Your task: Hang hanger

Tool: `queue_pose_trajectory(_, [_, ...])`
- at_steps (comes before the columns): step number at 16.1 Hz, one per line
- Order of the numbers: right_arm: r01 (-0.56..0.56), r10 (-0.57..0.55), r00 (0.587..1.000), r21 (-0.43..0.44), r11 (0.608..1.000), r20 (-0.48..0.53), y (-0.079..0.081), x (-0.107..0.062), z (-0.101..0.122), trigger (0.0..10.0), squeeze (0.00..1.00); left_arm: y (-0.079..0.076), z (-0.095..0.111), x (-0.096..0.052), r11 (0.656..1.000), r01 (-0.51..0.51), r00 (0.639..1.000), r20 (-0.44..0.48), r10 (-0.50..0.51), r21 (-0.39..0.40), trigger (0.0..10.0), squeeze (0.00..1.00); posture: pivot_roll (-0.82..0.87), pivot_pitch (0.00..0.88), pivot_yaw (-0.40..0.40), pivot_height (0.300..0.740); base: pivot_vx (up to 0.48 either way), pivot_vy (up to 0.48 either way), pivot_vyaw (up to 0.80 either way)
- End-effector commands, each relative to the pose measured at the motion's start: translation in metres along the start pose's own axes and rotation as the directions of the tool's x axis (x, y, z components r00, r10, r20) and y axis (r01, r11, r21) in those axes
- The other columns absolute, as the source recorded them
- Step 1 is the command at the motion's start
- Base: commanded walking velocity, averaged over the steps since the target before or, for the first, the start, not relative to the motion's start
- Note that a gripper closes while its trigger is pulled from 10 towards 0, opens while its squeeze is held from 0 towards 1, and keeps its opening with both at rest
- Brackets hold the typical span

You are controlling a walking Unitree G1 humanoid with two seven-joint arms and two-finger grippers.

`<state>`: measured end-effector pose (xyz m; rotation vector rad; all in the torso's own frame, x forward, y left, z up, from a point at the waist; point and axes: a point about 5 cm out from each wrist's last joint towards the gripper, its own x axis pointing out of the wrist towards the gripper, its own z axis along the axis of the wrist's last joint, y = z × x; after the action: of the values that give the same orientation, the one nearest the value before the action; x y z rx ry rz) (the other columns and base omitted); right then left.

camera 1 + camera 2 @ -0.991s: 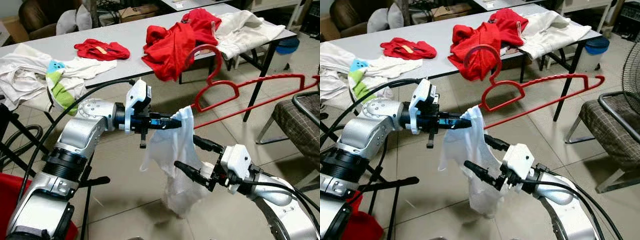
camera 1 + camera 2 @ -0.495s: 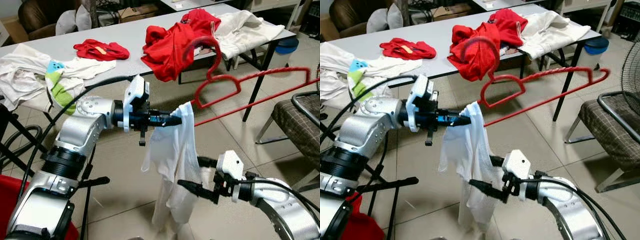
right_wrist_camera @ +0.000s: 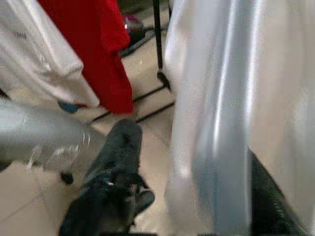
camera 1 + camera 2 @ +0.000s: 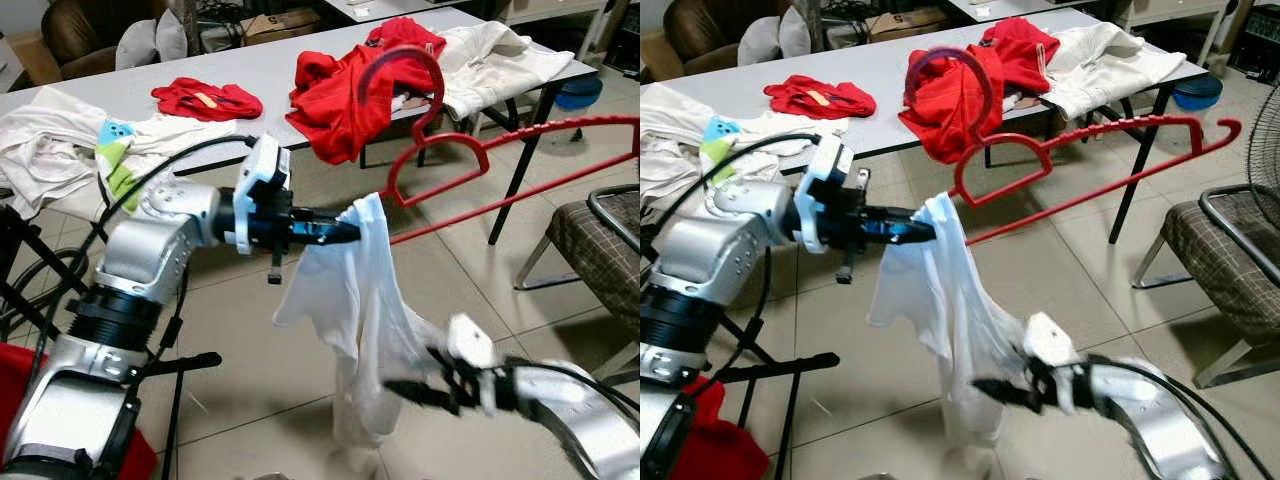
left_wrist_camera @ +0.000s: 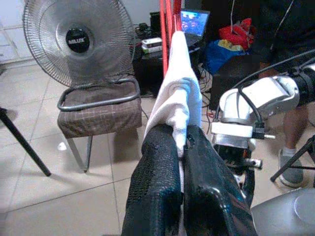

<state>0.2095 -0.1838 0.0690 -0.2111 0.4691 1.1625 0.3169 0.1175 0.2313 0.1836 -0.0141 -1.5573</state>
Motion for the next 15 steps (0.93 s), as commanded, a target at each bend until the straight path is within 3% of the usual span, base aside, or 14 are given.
queue_pose_trajectory(1, [-0.019, 0.019, 0.999, 0.001, 1.000, -0.027, 0.004, -0.006, -0.004, 0.0, 0.00, 0.005, 0.009, -0.009, 0.999, -0.027, 1.000, -0.003, 0.027, 0.039, 0.0, 0.00, -0.12, 0.000, 0.132, 0.740, 0.000, 0.000, 0.00])
queue_pose_trajectory(5, [-0.068, 0.075, 0.984, 0.052, 0.996, -0.161, 0.019, -0.033, -0.034, 0.0, 0.00, 0.008, 0.006, -0.016, 0.998, -0.052, 0.998, -0.021, 0.052, 0.036, 0.0, 0.00, -0.13, 0.000, 0.135, 0.740, 0.000, 0.000, 0.00])
queue_pose_trajectory(8, [-0.012, 0.026, 0.968, 0.059, 0.998, -0.250, 0.018, -0.055, -0.051, 0.0, 0.00, 0.011, 0.002, -0.023, 0.997, -0.066, 0.996, -0.055, 0.068, 0.039, 0.0, 0.00, -0.13, 0.000, 0.143, 0.740, 0.000, 0.000, 0.00])
queue_pose_trajectory(11, [0.233, -0.212, 0.942, 0.053, 0.971, -0.259, -0.005, -0.094, -0.057, 0.0, 0.00, 0.010, -0.008, -0.026, 0.997, -0.067, 0.991, -0.114, 0.072, 0.049, 0.0, 0.00, -0.14, 0.000, 0.145, 0.740, 0.000, 0.000, 0.00])
queue_pose_trajectory(12, [0.233, -0.212, 0.942, 0.053, 0.971, -0.259, -0.005, -0.094, -0.057, 0.0, 0.00, 0.010, -0.008, -0.026, 0.997, -0.067, 0.991, -0.114, 0.072, 0.049, 0.0, 0.00, -0.14, 0.000, 0.145, 0.740, 0.000, 0.000, 0.00])
queue_pose_trajectory(13, [0.350, -0.332, 0.914, 0.040, 0.936, -0.233, -0.020, -0.105, -0.052, 0.0, 0.00, 0.008, -0.011, -0.024, 0.997, -0.061, 0.990, -0.126, 0.067, 0.051, 0.0, 0.00, -0.14, 0.000, 0.145, 0.740, 0.000, 0.000, 0.00])
queue_pose_trajectory(14, [0.392, -0.375, 0.900, 0.035, 0.919, -0.222, -0.026, -0.109, -0.050, 0.0, 0.00, 0.008, -0.012, -0.024, 0.997, -0.057, 0.989, -0.133, 0.064, 0.052, 0.0, 0.00, -0.14, 0.000, 0.145, 0.740, 0.000, 0.000, 0.00])
queue_pose_trajectory(15, [0.494, -0.480, 0.850, 0.009, 0.870, -0.216, -0.038, -0.123, -0.045, 0.0, 0.00, 0.006, -0.017, -0.022, 0.997, -0.051, 0.985, -0.160, 0.060, 0.058, 0.0, 0.00, -0.14, 0.000, 0.141, 0.740, 0.000, 0.000, 0.00])
